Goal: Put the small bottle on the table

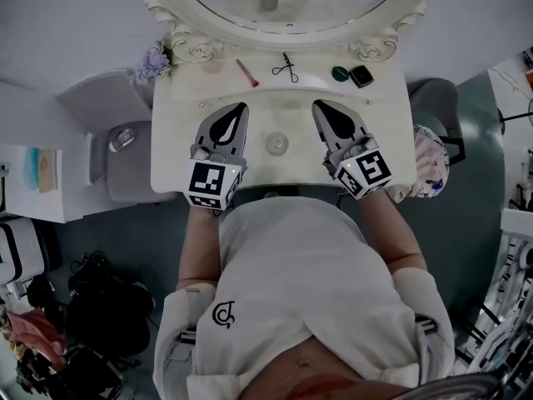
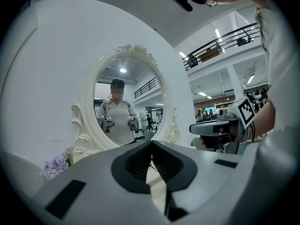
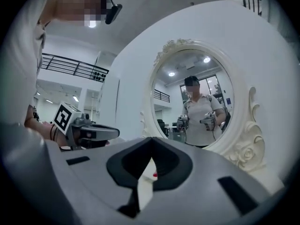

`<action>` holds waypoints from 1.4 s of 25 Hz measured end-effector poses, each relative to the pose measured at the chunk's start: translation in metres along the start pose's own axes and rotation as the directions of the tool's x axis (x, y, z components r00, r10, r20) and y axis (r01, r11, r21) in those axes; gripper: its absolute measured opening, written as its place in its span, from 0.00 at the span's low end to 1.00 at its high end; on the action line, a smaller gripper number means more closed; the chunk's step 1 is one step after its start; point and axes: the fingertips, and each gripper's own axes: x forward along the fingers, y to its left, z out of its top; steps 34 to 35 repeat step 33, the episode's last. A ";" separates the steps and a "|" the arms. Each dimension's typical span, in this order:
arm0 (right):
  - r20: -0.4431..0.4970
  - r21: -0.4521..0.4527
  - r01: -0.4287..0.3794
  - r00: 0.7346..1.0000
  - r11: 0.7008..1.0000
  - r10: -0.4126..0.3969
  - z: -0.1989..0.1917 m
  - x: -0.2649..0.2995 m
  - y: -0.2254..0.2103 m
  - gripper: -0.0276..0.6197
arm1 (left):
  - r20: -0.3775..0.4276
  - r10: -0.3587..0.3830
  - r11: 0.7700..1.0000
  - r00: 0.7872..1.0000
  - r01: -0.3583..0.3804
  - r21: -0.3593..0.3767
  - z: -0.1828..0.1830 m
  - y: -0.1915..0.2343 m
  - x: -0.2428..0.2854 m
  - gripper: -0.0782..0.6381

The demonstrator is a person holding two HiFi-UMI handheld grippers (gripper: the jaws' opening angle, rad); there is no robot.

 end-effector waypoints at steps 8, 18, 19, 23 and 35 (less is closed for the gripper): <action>-0.011 -0.022 -0.009 1.000 1.000 0.008 0.001 0.001 0.010 0.05 | -0.016 0.012 1.000 1.000 -0.012 -0.010 0.000 0.003 -0.004 0.13; -0.035 -0.030 0.005 0.999 1.000 -0.006 -0.005 -0.004 0.009 0.05 | -0.008 -0.002 1.000 1.000 0.002 0.012 0.004 -0.009 -0.005 0.12; -0.035 -0.033 0.005 0.999 0.999 -0.006 -0.004 -0.004 0.009 0.05 | -0.005 -0.005 1.000 1.000 0.005 0.011 0.005 -0.010 -0.005 0.12; -0.031 -0.023 0.002 1.000 1.000 -0.003 -0.005 -0.007 0.011 0.05 | 0.014 -0.020 1.000 1.000 0.020 -0.004 0.007 -0.016 -0.007 0.12; -0.033 -0.007 0.016 0.999 1.000 -0.017 -0.004 -0.011 0.010 0.05 | 0.019 -0.031 1.000 0.999 0.031 -0.002 0.008 -0.024 -0.007 0.12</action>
